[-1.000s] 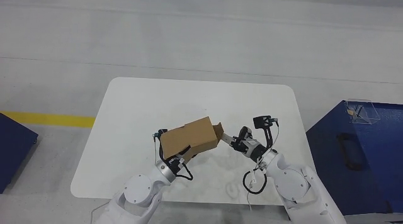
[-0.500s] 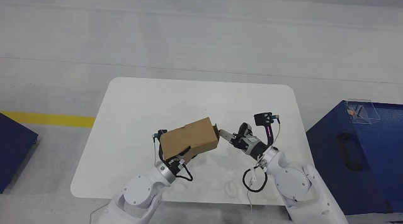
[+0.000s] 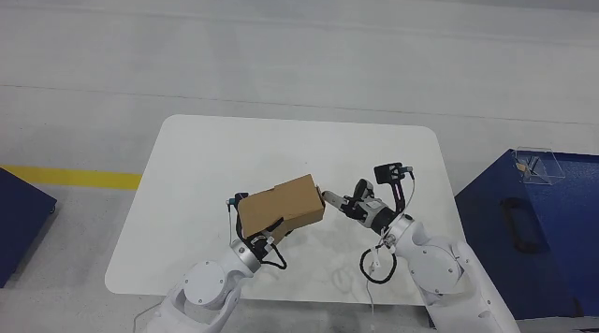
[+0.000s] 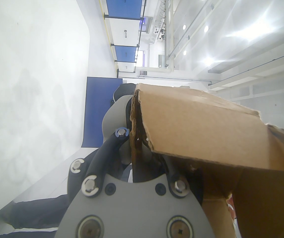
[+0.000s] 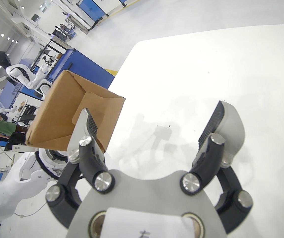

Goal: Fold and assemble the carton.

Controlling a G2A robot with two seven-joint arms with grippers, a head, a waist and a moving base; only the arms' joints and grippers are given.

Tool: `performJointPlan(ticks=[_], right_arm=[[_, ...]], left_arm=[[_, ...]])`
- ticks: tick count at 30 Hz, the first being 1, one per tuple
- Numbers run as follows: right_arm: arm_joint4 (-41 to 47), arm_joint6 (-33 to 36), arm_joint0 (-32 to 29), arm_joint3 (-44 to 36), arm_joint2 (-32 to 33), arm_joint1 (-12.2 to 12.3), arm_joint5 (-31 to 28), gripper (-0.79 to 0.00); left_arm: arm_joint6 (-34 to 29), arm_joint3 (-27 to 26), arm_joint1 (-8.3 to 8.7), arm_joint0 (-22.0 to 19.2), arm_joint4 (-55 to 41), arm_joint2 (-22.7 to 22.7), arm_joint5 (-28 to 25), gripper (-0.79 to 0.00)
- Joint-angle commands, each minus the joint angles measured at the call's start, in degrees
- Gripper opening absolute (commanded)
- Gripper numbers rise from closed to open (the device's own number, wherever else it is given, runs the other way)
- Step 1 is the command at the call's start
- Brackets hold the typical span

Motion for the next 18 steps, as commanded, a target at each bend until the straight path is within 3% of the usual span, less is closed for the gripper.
performJointPlan(ticks=[1, 18], right_arm=[[-0.9, 0.6, 0.4, -0.1, -0.7, 0.0, 0.5, 0.000], [-2.1, -0.9, 0.5, -1.4, -1.6, -0.2, 2.0, 0.000]], left_arm=[[0.0, 0.0, 0.00, 0.0, 0.0, 0.0, 0.0, -0.785], [0.0, 0.0, 0.00, 0.0, 0.0, 0.0, 0.0, -0.785]])
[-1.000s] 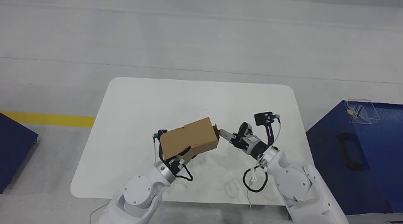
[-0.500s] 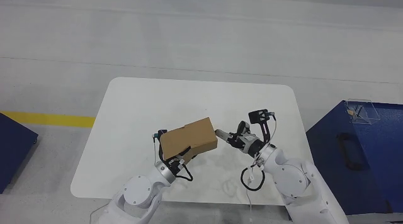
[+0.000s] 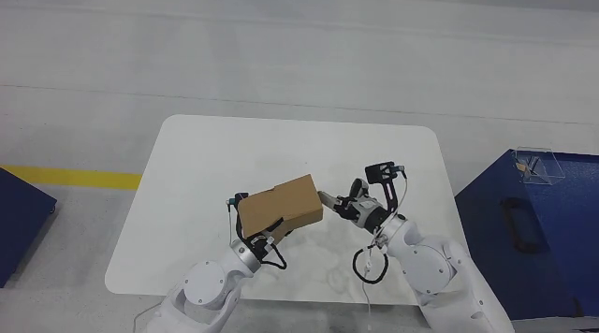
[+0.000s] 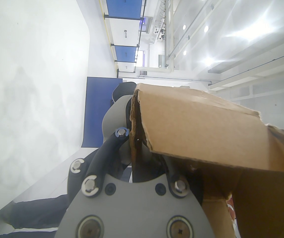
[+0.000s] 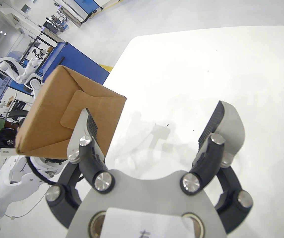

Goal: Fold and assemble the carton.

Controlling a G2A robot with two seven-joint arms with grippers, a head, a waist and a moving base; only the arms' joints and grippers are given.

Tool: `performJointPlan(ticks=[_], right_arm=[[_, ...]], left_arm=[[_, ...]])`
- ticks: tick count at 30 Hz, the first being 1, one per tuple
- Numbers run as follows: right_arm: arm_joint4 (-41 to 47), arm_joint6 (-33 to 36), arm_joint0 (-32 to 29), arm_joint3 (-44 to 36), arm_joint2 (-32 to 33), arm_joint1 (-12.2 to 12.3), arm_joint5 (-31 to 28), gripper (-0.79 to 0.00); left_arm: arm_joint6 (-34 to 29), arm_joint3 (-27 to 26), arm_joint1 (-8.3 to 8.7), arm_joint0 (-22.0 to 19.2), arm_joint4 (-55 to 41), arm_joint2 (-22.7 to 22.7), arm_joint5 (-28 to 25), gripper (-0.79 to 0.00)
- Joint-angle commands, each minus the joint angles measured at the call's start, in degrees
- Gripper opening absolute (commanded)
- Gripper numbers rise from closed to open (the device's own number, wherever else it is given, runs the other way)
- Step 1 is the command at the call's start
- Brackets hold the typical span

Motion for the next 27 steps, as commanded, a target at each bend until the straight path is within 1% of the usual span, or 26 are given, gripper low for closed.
performJointPlan(ticks=[1, 10, 27], right_arm=[[0.2, 0.1, -0.1, -0.4, 0.3, 0.0, 0.0, 0.000], [0.0, 0.3, 0.1, -0.9, 0.8, 0.1, 0.3, 0.000], [-6.3, 5.0, 2.7, -2.9, -1.3, 0.1, 3.4, 0.000]], left_arm=[[0.0, 0.0, 0.00, 0.0, 0.0, 0.0, 0.0, -0.785], [0.0, 0.0, 0.00, 0.0, 0.0, 0.0, 0.0, -0.785], [0.0, 0.0, 0.00, 0.0, 0.0, 0.0, 0.0, -0.785]])
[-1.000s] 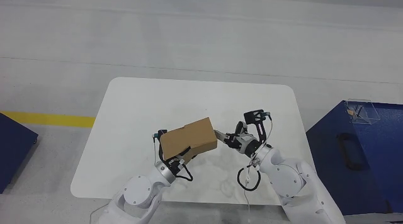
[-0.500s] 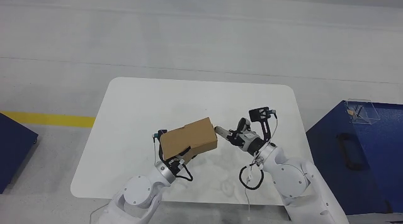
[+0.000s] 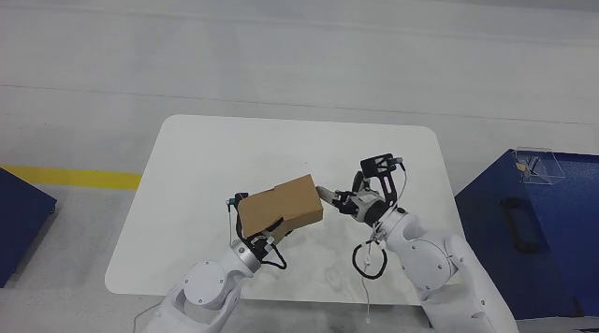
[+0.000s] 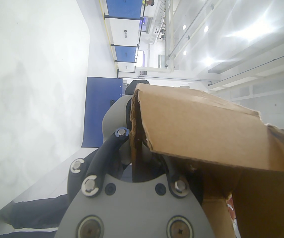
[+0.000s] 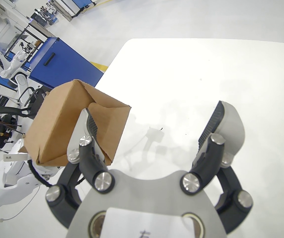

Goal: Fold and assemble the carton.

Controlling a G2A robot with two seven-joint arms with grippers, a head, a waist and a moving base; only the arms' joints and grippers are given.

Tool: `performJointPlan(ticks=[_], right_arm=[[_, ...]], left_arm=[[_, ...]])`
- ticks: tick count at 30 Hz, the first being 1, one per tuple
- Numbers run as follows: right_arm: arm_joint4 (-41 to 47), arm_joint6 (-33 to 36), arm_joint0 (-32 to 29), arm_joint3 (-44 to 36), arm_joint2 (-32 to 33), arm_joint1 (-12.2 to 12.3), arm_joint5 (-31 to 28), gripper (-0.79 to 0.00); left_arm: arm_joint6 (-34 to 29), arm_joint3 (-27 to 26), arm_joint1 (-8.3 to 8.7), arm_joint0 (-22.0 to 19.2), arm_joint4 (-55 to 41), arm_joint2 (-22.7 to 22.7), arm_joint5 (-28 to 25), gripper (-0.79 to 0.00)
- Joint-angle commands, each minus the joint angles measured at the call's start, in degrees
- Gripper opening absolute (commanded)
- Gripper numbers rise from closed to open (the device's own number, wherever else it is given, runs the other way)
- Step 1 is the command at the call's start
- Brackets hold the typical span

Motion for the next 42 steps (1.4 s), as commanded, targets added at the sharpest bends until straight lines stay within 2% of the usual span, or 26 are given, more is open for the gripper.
performJointPlan(ticks=[1, 11, 23, 29, 34, 42], right_arm=[[-1.1, 0.5, 0.2, -0.2, -0.2, 0.0, 0.1, 0.000], [-4.6, 2.8, 0.2, -1.5, -1.1, 0.0, 1.8, 0.000], [-1.2, 0.8, 0.1, -0.8, -0.8, -0.2, 1.7, 0.000], [3.5, -2.4, -1.0, -0.6, 2.4, -0.3, 1.9, 0.000], [3.0, -0.2, -0.9, 1.7, 3.7, -0.1, 3.6, 0.000], [2.4, 2.0, 0.2, 3.1, 0.8, -0.3, 3.3, 0.000]], left_arm=[[0.0, 0.0, 0.00, 0.0, 0.0, 0.0, 0.0, -0.785], [0.0, 0.0, 0.00, 0.0, 0.0, 0.0, 0.0, -0.785], [0.0, 0.0, 0.00, 0.0, 0.0, 0.0, 0.0, -0.785], [0.0, 0.0, 0.00, 0.0, 0.0, 0.0, 0.0, -0.785], [0.0, 0.0, 0.00, 0.0, 0.0, 0.0, 0.0, -0.785], [0.0, 0.0, 0.00, 0.0, 0.0, 0.0, 0.0, -0.785]])
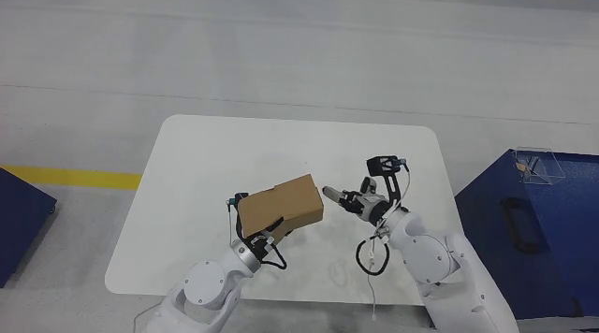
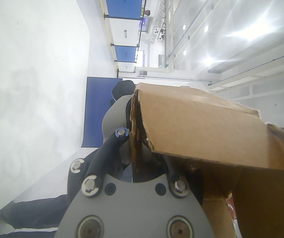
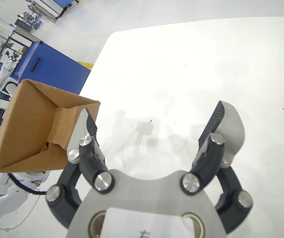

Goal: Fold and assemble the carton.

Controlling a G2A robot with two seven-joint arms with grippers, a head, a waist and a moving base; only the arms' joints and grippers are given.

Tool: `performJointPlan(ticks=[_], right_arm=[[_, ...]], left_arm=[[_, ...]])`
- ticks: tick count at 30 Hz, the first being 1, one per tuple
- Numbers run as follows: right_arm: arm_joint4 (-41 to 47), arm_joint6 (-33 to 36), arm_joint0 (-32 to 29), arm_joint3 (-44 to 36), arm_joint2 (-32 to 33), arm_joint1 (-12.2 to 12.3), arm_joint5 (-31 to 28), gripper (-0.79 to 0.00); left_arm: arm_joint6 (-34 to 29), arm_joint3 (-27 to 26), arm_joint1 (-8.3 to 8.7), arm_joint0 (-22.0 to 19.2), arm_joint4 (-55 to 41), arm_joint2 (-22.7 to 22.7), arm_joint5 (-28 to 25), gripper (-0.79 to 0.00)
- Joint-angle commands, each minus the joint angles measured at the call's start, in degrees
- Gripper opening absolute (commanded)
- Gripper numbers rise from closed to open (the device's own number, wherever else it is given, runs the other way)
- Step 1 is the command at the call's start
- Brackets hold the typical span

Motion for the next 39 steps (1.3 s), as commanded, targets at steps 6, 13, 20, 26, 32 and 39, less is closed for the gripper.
performJointPlan(ticks=[6, 13, 20, 26, 32, 39], right_arm=[[1.8, -0.5, 0.3, -0.2, -0.9, -0.2, -1.2, 0.000], [2.9, -1.7, -0.2, -0.2, 0.3, -0.2, -1.4, 0.000], [1.5, -0.5, -0.3, 0.2, -0.8, -0.1, -1.2, 0.000], [1.8, -1.3, 0.2, 0.4, -2.0, -0.4, -1.4, 0.000], [3.1, -2.3, -1.1, -0.4, 0.4, -0.1, -1.9, 0.000], [3.2, -2.2, -1.6, 0.3, -0.6, -0.2, -2.3, 0.000]], left_arm=[[0.0, 0.0, 0.00, 0.0, 0.0, 0.0, 0.0, -0.785], [0.0, 0.0, 0.00, 0.0, 0.0, 0.0, 0.0, -0.785], [0.0, 0.0, 0.00, 0.0, 0.0, 0.0, 0.0, -0.785], [0.0, 0.0, 0.00, 0.0, 0.0, 0.0, 0.0, -0.785], [0.0, 0.0, 0.00, 0.0, 0.0, 0.0, 0.0, -0.785], [0.0, 0.0, 0.00, 0.0, 0.0, 0.0, 0.0, -0.785]])
